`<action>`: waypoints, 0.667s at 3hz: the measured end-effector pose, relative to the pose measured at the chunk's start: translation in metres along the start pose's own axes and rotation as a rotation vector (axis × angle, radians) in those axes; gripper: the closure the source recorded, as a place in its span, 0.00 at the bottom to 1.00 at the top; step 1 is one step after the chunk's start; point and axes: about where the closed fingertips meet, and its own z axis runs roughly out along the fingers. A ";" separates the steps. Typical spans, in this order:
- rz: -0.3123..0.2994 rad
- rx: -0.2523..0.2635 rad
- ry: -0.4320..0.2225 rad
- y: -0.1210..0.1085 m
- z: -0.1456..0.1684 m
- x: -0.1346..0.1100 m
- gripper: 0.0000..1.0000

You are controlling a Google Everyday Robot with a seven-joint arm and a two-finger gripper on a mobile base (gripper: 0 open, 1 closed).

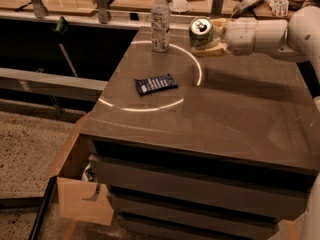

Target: Knock green can over

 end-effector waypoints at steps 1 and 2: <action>-0.171 -0.134 0.024 0.007 0.002 -0.010 1.00; -0.317 -0.266 0.085 0.017 -0.001 -0.017 1.00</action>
Offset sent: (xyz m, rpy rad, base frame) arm -0.0278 -0.0063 0.0135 -0.5443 -0.2544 0.3314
